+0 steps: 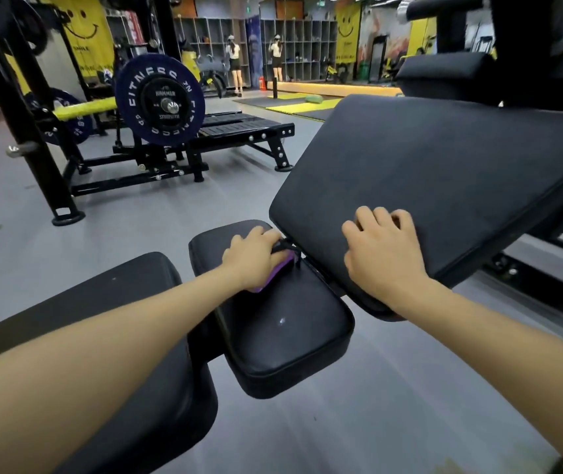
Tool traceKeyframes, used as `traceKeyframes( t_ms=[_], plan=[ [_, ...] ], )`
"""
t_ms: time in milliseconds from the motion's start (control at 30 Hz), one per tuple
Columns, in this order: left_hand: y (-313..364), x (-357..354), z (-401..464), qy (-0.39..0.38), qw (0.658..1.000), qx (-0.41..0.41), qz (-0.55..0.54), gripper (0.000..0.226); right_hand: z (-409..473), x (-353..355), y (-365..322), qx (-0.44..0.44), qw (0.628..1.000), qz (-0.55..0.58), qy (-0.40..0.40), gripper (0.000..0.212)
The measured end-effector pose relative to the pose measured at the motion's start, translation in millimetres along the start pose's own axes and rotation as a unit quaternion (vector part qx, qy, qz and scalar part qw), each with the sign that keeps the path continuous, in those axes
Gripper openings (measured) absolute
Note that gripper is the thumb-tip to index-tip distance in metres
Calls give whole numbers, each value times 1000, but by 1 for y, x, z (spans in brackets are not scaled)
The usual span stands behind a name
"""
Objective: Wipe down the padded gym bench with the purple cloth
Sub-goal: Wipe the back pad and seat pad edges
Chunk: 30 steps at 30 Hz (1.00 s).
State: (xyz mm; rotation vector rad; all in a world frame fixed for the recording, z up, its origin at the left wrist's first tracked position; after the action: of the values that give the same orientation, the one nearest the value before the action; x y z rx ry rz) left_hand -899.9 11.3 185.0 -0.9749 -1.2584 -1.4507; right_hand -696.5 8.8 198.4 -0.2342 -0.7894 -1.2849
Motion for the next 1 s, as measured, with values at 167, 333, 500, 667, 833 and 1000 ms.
traceKeyframes(
  t_ms=[167, 333, 500, 667, 833, 1000],
  plan=[
    [13, 0, 37, 34, 997, 71, 11, 43, -11, -6, -1, 20, 999, -12, 48, 7],
    [23, -2, 24, 39, 996, 58, 54, 42, -14, -4, -1, 19, 998, -8, 61, 8],
    [28, -2, -12, 8, 999, -30, 28, 36, -13, -4, -3, 17, 998, -2, 57, 8],
    [24, -6, 22, 29, 999, 34, 0, 40, -13, -8, -3, 21, 998, 2, 63, 10],
    [43, -8, 24, 55, 993, 91, 44, 39, -11, -9, -2, 30, 998, -2, 64, 10],
    [62, -1, -23, 6, 999, -6, 46, 33, -11, -7, -2, 30, 997, -1, 65, 8]
  ],
)
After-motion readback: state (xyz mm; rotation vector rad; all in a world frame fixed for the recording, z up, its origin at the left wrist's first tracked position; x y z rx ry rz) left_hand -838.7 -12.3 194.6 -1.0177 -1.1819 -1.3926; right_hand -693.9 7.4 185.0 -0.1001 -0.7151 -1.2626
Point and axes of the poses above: each hand's wrist, its own z-axis towards the middle knuckle, its own x-axis out of the back of the hand, y = z × x, the point moved 1 cm from there along z, towards the middle knuckle, and after that the axes turned 3 degrees about y, right-handed, at the moved point
